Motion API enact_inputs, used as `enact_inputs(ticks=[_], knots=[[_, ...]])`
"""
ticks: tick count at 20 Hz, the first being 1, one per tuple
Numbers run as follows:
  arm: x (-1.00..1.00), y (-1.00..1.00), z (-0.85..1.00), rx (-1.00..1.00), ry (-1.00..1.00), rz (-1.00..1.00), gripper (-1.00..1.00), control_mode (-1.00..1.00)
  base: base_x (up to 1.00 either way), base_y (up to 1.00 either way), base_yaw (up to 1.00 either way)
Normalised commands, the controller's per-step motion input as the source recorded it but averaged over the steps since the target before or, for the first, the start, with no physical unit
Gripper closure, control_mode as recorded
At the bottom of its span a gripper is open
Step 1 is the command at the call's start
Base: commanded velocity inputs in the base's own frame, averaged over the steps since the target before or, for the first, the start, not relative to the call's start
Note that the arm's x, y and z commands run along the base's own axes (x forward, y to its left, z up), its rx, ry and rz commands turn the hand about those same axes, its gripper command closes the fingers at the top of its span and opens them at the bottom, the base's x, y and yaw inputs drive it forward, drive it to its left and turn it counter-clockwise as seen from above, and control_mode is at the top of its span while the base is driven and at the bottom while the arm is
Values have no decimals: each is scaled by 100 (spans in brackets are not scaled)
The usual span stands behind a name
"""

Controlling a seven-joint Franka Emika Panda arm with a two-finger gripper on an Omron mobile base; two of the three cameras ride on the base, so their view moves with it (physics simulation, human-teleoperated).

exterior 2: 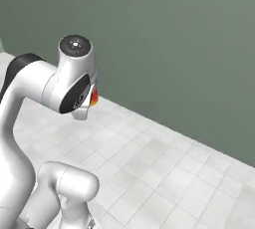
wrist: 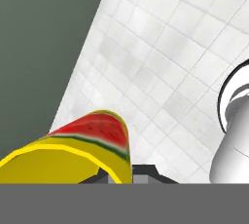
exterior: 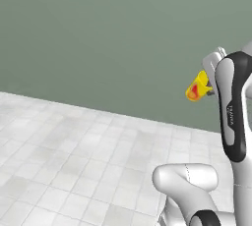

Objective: There is a tray on the dining counter. Grab the cup, mug, and pitcher and place them on the tray. The pitcher may be placed next to the tray if it cannot fit the tray.

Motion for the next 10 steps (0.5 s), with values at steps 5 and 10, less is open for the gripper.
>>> enact_inputs(ticks=[5, 10], knots=[[0, 0, 0, 0, 0, 0, 100, 100, 95, -43, 80], [0, 0, 0, 0, 0, 0, 100, 100, 97, -52, 77]])
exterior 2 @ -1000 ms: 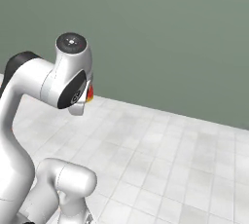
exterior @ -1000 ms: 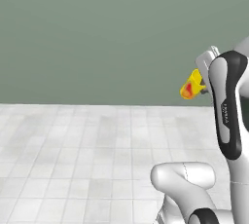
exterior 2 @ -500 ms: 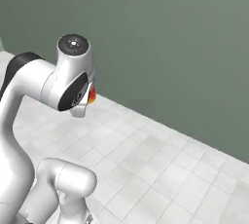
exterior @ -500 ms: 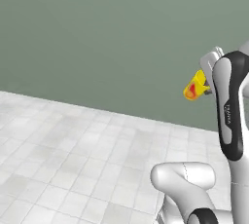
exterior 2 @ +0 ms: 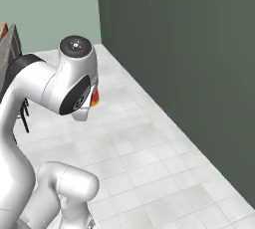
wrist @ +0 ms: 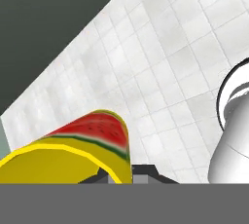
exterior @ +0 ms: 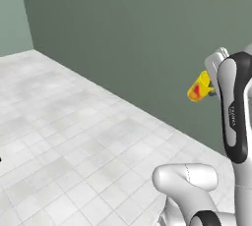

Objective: There is a tray on the dining counter. Grab the cup, mug, and pitcher and place them on the tray. The pitcher may be placed next to the tray if it cannot fit the tray.

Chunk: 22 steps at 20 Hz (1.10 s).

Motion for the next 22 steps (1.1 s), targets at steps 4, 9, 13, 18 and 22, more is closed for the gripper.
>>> enact_inputs(ticks=[4, 9, 13, 18, 22], knots=[[0, 0, 0, 0, 0, 0, 100, 100, 100, -50, 73], [0, 0, 0, 0, 0, 0, 100, 100, 100, -49, 65], [0, 0, 0, 0, 0, 0, 100, 100, 100, -59, 39], [0, 0, 0, 0, 0, 0, 100, 100, 100, -61, 27], [0, 0, 0, 0, 0, 0, 100, 100, 100, -68, 16]])
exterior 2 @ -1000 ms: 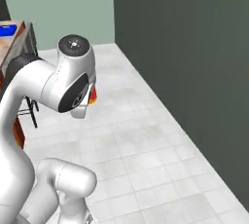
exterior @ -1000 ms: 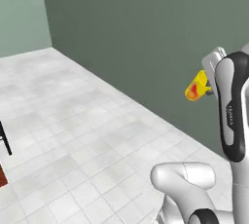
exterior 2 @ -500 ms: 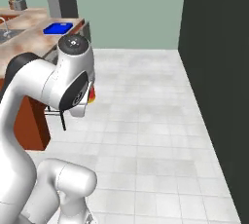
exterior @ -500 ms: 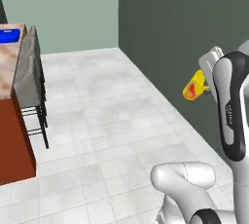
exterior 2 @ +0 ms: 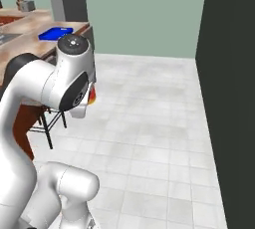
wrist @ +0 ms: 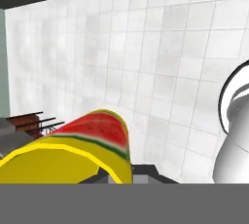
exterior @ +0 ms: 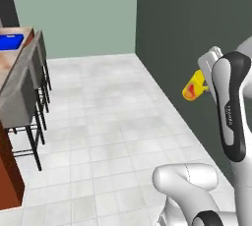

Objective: There is a tray on the dining counter. Grab the cup, mug, and pitcher and place them on the tray. The pitcher may be placed next to the tray if it cannot fit the tray.

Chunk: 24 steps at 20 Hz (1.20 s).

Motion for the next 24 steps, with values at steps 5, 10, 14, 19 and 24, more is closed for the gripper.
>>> enact_inputs(ticks=[5, 10, 14, 19, 24], knots=[[0, 0, 0, 0, 0, 0, 100, 100, 100, -78, 4], [0, 0, 0, 0, 0, 0, 100, 100, 100, -73, 3], [0, 0, 0, 0, 0, 0, 100, 100, 100, -69, 4], [0, 0, 0, 0, 0, 0, 100, 100, 100, -59, 7], [0, 0, 0, 0, 0, 0, 100, 100, 100, -60, 10]])
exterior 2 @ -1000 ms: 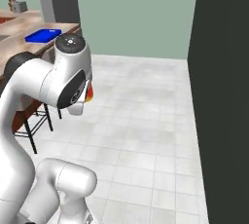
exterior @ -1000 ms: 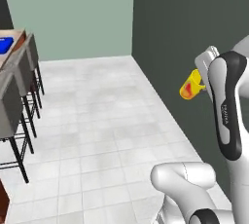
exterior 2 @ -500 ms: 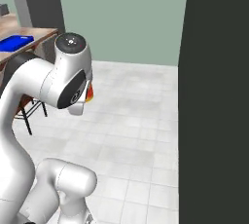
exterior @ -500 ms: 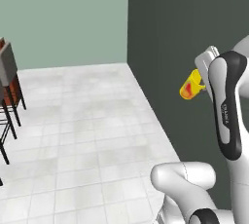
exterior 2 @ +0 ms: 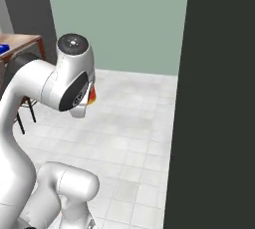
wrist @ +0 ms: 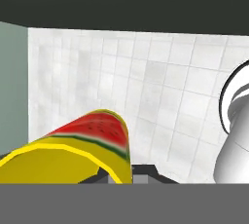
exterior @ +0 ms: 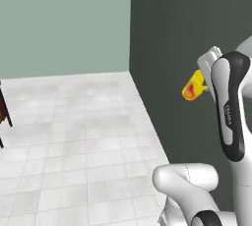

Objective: There is a tray on the dining counter. Grab the cup, mug, and pitcher and place them on the tray. The pitcher may be placed next to the tray if it cannot fit the tray.

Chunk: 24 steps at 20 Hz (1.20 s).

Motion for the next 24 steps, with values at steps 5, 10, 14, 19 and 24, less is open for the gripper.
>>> enact_inputs(ticks=[5, 10, 14, 19, 24], knots=[[0, 0, 0, 0, 0, 0, 100, 100, 100, -44, 15], [0, 0, 0, 0, 0, 0, 100, 100, 100, -18, 21], [0, 0, 0, 0, 0, 0, 100, 100, 100, 0, 27], [0, 0, 0, 0, 0, 0, 100, 100, 100, 0, 42], [0, 0, 0, 0, 0, 0, 100, 100, 96, 0, 48]])
